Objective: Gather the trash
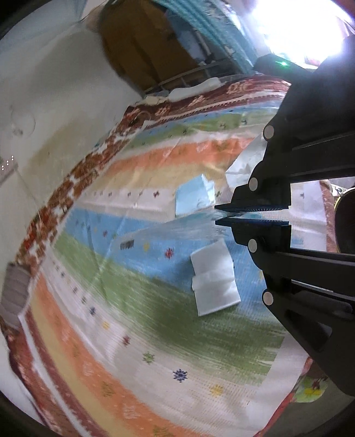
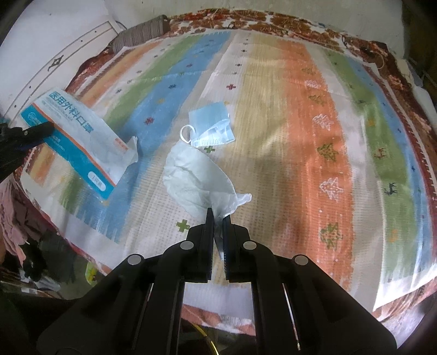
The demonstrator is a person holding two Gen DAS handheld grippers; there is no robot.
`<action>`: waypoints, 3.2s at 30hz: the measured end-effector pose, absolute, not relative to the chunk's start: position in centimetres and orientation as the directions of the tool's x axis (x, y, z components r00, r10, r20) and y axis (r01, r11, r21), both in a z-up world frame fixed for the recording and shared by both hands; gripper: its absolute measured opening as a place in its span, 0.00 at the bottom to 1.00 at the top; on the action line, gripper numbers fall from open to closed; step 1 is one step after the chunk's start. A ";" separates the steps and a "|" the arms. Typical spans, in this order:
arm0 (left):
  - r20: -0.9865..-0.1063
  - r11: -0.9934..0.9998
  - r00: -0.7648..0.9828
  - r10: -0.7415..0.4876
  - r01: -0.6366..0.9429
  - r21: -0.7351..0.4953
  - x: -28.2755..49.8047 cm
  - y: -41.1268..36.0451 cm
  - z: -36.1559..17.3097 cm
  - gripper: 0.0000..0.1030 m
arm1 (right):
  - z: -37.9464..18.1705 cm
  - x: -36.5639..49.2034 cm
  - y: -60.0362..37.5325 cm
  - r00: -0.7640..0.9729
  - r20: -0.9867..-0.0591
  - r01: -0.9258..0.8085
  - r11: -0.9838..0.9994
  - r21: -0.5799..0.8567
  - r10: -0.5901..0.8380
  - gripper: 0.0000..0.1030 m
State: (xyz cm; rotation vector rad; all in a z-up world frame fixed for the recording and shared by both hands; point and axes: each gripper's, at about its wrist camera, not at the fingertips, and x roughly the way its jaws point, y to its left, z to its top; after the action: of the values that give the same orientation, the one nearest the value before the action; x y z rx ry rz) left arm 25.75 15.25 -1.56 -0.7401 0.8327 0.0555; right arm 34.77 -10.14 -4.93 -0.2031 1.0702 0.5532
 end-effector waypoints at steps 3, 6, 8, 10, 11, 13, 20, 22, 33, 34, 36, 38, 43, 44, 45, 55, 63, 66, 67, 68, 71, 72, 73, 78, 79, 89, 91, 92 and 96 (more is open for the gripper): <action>-0.668 0.770 0.705 -0.237 -0.283 -0.572 24.8 14.2 -0.2 0.03 | -3.6 33.9 -10.6 0.389 -0.858 -0.519 0.849 0.095 0.334 0.05; -0.648 0.782 0.721 -0.245 -0.248 -0.571 23.5 13.2 0.9 0.03 | -2.5 32.8 -11.1 0.400 -0.847 -0.513 0.851 0.109 0.350 0.05; -0.630 0.790 0.734 -0.254 -0.219 -0.573 22.5 12.7 1.8 0.03 | -1.5 31.9 -11.4 0.403 -0.835 -0.514 0.847 0.131 0.374 0.05; -0.612 0.797 0.747 -0.260 -0.192 -0.573 21.6 12.1 2.6 0.02 | -0.3 30.7 -11.8 0.421 -0.815 -0.523 0.841 0.141 0.398 0.05; -0.604 0.799 0.752 -0.264 -0.180 -0.574 21.2 11.9 2.9 0.02 | 0.4 30.0 -12.0 0.432 -0.803 -0.527 0.837 0.144 0.410 0.05; -0.590 0.805 0.760 -0.271 -0.157 -0.572 20.4 11.3 3.5 0.02 | 1.1 28.9 -12.5 0.443 -0.790 -0.527 0.836 0.154 0.424 0.05; -0.551 0.812 0.779 -0.300 -0.095 -0.576 17.8 9.4 4.6 0.02 | 1.6 25.7 -14.0 0.468 -0.774 -0.513 0.844 0.155 0.427 0.05; -0.541 0.810 0.781 -0.313 -0.078 -0.581 17.0 8.8 4.7 0.01 | 1.6 25.2 -14.4 0.469 -0.773 -0.508 0.847 0.159 0.426 0.05; -0.524 0.807 0.772 -0.358 -0.026 -0.590 14.4 6.4 4.6 0.00 | 1.0 22.1 -15.4 0.471 -0.772 -0.508 0.847 0.159 0.427 0.05; -0.524 0.806 0.771 -0.361 -0.025 -0.592 14.1 6.3 4.6 0.00 | 1.1 21.9 -15.4 0.473 -0.770 -0.509 0.846 0.158 0.428 0.05; -0.522 0.802 0.771 -0.365 -0.023 -0.596 13.6 6.2 4.5 0.00 | 1.1 21.2 -15.7 0.477 -0.765 -0.509 0.846 0.161 0.432 0.05; -0.513 0.796 0.772 -0.376 -0.015 -0.605 12.9 6.1 4.5 0.00 | 1.2 20.5 -16.0 0.483 -0.761 -0.507 0.847 0.161 0.433 0.05; -0.495 0.785 0.776 -0.391 0.000 -0.619 10.9 5.5 4.3 0.00 | 1.4 18.9 -16.7 0.498 -0.745 -0.504 0.847 0.167 0.444 0.05; -0.493 0.781 0.774 -0.396 0.002 -0.624 10.6 5.4 4.2 0.00 | 1.4 18.7 -16.7 0.499 -0.744 -0.506 0.846 0.168 0.445 0.05; -0.493 0.780 0.774 -0.397 0.001 -0.626 10.4 5.2 4.1 0.00 | 1.3 18.3 -16.8 0.499 -0.743 -0.507 0.845 0.167 0.447 0.05; -0.510 0.785 0.764 -0.395 -0.007 -0.619 7.8 3.9 3.0 0.00 | 0.2 14.7 -17.3 0.493 -0.747 -0.518 0.840 0.159 0.446 0.05; -0.541 0.802 0.746 -0.387 -0.017 -0.597 6.8 2.5 1.9 0.00 | -1.7 12.3 -17.7 0.469 -0.783 -0.510 0.849 0.138 0.409 0.05; -0.564 0.812 0.736 -0.375 -0.033 -0.583 6.7 2.1 1.3 0.00 | -2.3 11.9 -17.7 0.465 -0.798 -0.501 0.857 0.121 0.384 0.05; -0.571 0.813 0.733 -0.370 -0.042 -0.581 6.7 2.0 1.1 0.00 | -2.5 11.8 -17.6 0.462 -0.802 -0.500 0.858 0.117 0.378 0.05; -0.576 0.815 0.733 -0.361 -0.052 -0.577 6.6 1.9 0.8 0.00 | -2.8 11.6 -17.6 0.460 -0.807 -0.498 0.860 0.110 0.370 0.05; -0.604 0.834 0.725 -0.332 -0.075 -0.547 6.6 1.4 0.3 0.00 | -3.3 11.1 -17.3 0.459 -0.818 -0.497 0.864 0.088 0.347 0.05; -0.613 0.837 0.720 -0.325 -0.083 -0.541 6.7 1.2 0.1 0.00 | -3.6 11.0 -17.1 0.457 -0.823 -0.493 0.867 0.080 0.336 0.05; -0.625 0.839 0.713 -0.319 -0.095 -0.536 6.8 1.1 -0.2 0.00 | -4.0 11.0 -17.0 0.454 -0.830 -0.485 0.872 0.074 0.323 0.05; -0.682 0.840 0.664 -0.307 -0.147 -0.522 7.2 0.9 -1.8 0.00 | -5.6 10.9 -16.5 0.420 -0.863 -0.470 0.881 0.058 0.281 0.05; -0.695 0.841 0.652 -0.304 -0.159 -0.517 7.4 1.0 -2.1 0.00 | -5.9 10.9 -16.4 0.412 -0.870 -0.467 0.883 0.055 0.272 0.05; -0.769 0.844 0.554 -0.320 -0.202 -0.497 8.5 0.3 -4.8 0.00 | -9.3 11.2 -15.5 0.283 -0.930 -0.458 0.885 0.085 0.236 0.05; -0.788 0.848 0.529 -0.315 -0.216 -0.484 8.7 0.0 -5.4 0.00 | -9.6 11.4 -15.5 0.267 -0.935 -0.452 0.888 0.092 0.232 0.05; -0.796 0.849 0.517 -0.314 -0.222 -0.479 8.8 -0.1 -5.8 0.00 | -9.8 11.5 -15.5 0.259 -0.938 -0.448 0.889 0.095 0.230 0.05; -0.830 0.848 0.467 -0.307 -0.261 -0.461 8.9 -0.2 -7.3 0.00 | -10.6 11.6 -15.6 0.234 -0.952 -0.437 0.896 0.080 0.199 0.05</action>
State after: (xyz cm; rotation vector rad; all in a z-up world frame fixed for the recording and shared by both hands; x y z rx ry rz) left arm 8.94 -0.21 -7.31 -0.5878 1.1028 -0.0298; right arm 11.63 -15.56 -10.60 -0.2194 1.2629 0.4413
